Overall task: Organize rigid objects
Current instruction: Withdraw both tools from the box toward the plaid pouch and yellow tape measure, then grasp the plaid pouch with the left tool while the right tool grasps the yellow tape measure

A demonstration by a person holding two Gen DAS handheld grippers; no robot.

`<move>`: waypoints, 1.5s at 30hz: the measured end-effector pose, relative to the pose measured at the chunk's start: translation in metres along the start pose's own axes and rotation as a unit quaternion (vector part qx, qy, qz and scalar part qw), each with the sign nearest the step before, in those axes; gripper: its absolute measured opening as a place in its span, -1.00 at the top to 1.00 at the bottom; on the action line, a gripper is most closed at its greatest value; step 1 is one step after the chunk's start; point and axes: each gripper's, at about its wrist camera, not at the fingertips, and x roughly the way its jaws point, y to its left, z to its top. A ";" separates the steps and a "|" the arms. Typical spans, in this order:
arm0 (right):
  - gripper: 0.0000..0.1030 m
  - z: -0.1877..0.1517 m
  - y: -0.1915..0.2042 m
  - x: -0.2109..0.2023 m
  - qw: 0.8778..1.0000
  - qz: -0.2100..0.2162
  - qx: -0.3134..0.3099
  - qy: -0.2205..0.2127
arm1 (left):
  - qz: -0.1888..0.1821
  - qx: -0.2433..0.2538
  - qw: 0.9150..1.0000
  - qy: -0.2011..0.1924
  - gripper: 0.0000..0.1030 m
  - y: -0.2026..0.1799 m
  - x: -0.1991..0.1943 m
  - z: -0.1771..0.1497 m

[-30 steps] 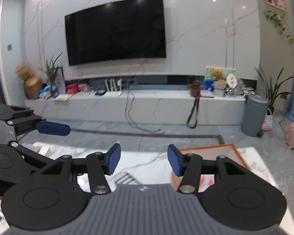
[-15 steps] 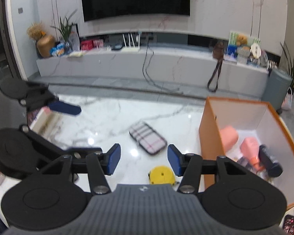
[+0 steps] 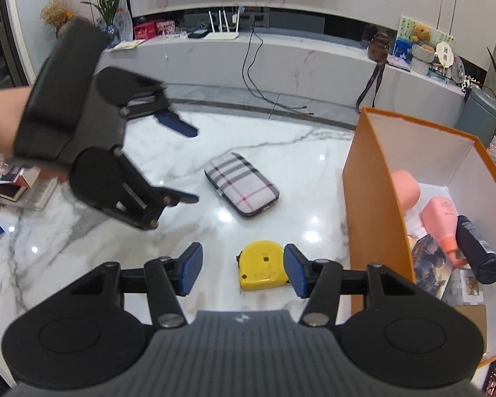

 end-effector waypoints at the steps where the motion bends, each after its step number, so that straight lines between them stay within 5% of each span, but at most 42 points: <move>1: -0.17 0.000 -0.001 0.002 1.000 0.001 -0.002 0.003 | -0.008 0.005 1.000 0.000 -0.72 0.002 0.005 0.001; 10: -0.27 -0.005 -0.002 0.027 0.999 0.001 -0.005 0.032 | -0.056 0.051 0.997 -0.017 -0.72 0.020 0.039 0.015; 25: -0.44 -0.007 -0.012 0.058 0.998 -0.009 0.006 0.057 | -0.137 0.051 0.989 -0.011 -0.72 0.036 0.075 0.014; 45: -0.42 -0.011 -0.016 0.091 0.996 -0.026 -0.005 0.085 | -0.129 -0.001 0.991 -0.020 -0.80 0.034 0.076 0.010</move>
